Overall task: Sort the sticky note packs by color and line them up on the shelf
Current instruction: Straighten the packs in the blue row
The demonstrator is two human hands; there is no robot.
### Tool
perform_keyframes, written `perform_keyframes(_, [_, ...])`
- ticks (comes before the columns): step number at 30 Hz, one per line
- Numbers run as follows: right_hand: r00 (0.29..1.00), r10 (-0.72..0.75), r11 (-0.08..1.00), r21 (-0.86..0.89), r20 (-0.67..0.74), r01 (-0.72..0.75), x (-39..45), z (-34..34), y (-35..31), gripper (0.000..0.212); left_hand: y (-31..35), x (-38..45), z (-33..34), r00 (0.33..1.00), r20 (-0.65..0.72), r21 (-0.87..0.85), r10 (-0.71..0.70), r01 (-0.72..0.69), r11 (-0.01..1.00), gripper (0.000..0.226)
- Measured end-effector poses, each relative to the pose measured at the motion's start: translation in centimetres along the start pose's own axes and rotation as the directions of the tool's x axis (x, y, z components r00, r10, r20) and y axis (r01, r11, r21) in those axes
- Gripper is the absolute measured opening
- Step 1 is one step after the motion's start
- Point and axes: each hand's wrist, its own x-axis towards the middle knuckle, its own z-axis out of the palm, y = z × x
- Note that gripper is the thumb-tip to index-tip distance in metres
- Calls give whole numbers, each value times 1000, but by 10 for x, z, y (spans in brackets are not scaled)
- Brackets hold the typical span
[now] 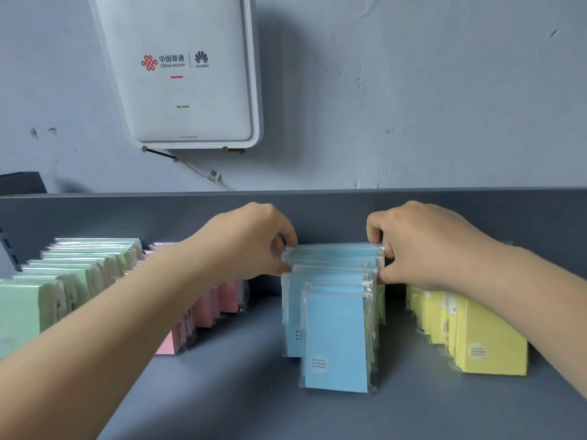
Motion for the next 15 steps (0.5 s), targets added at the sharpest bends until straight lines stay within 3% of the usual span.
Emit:
perform_keyframes(8, [998,-3,1000,-21,-58,2,1,2,-2,19,-6,0,4,992,-129,28,0,4,1000,22])
perform_keyframes(15, [1000,-15,1000,-5,-18,15,0,-7,4,24,-8,-3,-5,997,-82,44,4,-1,999,22])
